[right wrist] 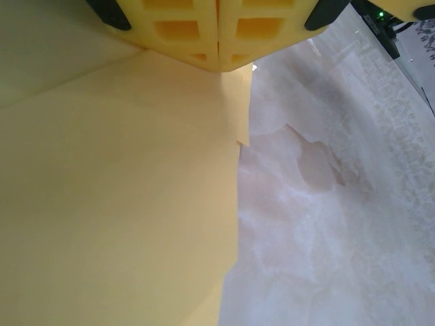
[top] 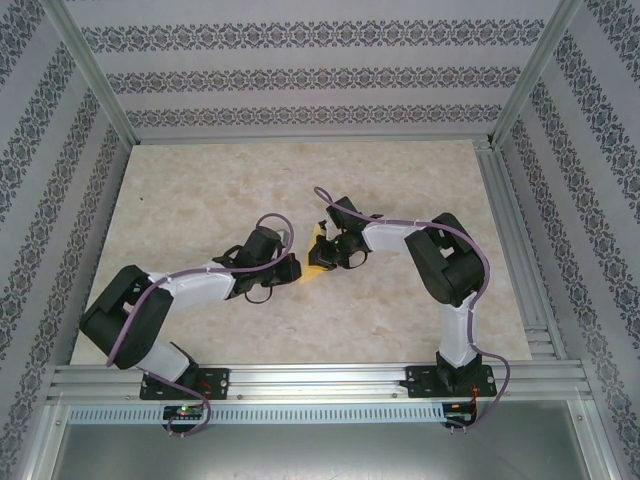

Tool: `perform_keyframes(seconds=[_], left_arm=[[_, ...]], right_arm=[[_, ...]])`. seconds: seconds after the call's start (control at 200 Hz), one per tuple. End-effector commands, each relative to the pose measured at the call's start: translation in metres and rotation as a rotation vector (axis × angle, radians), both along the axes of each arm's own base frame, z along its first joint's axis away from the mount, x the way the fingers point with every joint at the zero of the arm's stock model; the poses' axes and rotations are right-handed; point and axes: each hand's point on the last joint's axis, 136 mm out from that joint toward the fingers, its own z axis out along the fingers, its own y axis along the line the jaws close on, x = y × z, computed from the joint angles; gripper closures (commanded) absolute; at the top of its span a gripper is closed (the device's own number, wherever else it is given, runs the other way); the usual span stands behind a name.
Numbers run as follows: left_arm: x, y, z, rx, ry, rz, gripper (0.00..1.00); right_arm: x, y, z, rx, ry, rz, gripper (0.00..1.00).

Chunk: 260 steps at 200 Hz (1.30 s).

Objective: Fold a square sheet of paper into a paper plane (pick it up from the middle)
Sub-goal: Fourth fold the wing at the center of the table.

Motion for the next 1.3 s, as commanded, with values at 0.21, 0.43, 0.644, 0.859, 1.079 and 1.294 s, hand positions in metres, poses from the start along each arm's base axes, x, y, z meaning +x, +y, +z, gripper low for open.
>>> perform_keyframes(seconds=[0.21, 0.43, 0.644, 0.859, 1.079, 1.294], left_arm=[[0.017, -0.019, -0.016, -0.049, 0.000, 0.018, 0.97], [0.014, -0.025, -0.023, -0.065, 0.017, -0.006, 0.97], [0.017, -0.027, -0.027, -0.052, 0.012, -0.022, 0.98], [0.006, -0.020, -0.046, -0.004, 0.082, -0.026, 0.98], [-0.020, -0.002, -0.069, 0.090, 0.193, -0.050, 0.98], [-0.030, 0.003, -0.077, 0.120, 0.235, -0.072, 0.98]], right_arm=[[-0.003, -0.028, -0.042, -0.134, 0.062, -0.069, 0.92], [-0.004, -0.027, -0.041, -0.128, 0.062, -0.065, 0.92], [-0.003, -0.028, -0.041, -0.125, 0.061, -0.066, 0.92], [0.000, -0.028, -0.038, -0.116, 0.049, -0.060, 0.93], [0.018, -0.032, -0.029, -0.082, 0.011, -0.050, 0.92], [0.050, -0.042, -0.024, -0.070, -0.025, -0.081, 0.91]])
